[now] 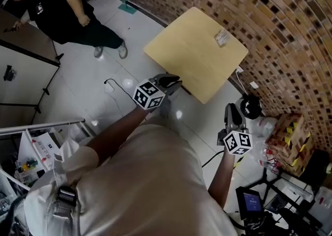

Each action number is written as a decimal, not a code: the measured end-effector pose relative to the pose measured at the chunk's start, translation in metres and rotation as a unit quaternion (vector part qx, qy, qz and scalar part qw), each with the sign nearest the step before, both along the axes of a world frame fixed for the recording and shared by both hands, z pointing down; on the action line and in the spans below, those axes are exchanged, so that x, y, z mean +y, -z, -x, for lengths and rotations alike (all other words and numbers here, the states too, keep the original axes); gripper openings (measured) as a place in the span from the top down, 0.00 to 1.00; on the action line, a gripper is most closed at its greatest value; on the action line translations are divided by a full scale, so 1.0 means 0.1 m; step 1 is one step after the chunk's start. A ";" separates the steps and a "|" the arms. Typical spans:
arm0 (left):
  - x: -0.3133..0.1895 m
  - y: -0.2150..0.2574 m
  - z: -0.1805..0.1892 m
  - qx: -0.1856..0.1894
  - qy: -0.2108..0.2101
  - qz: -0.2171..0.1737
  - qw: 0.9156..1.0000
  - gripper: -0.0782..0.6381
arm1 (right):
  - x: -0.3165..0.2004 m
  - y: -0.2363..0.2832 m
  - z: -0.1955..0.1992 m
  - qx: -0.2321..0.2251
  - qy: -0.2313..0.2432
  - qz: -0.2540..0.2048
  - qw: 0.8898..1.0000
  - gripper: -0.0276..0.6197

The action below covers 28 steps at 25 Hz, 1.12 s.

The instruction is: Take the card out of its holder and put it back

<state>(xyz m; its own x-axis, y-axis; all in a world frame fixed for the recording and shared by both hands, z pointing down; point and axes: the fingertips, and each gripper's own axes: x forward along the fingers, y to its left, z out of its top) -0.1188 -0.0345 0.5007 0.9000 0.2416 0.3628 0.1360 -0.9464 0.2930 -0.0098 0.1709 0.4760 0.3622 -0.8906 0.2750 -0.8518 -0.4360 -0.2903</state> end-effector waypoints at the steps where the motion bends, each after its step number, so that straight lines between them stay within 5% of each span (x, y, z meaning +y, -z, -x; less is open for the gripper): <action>1: -0.06 0.00 -0.05 0.000 -0.002 0.001 1.000 0.76 | -0.07 0.00 -0.05 0.001 -0.002 0.001 1.000 0.87; 28: -1.15 -0.23 -1.03 0.006 -0.103 0.033 0.994 0.76 | -1.18 -0.16 -0.69 -0.002 -0.091 0.032 0.995 0.87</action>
<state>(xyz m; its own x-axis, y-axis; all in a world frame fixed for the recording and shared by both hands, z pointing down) -0.0162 -0.1496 0.5237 0.8333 0.4438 0.3296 0.3286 -0.8771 0.3503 0.0592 0.0531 0.4925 0.5151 -0.7906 0.3312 -0.7558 -0.6012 -0.2595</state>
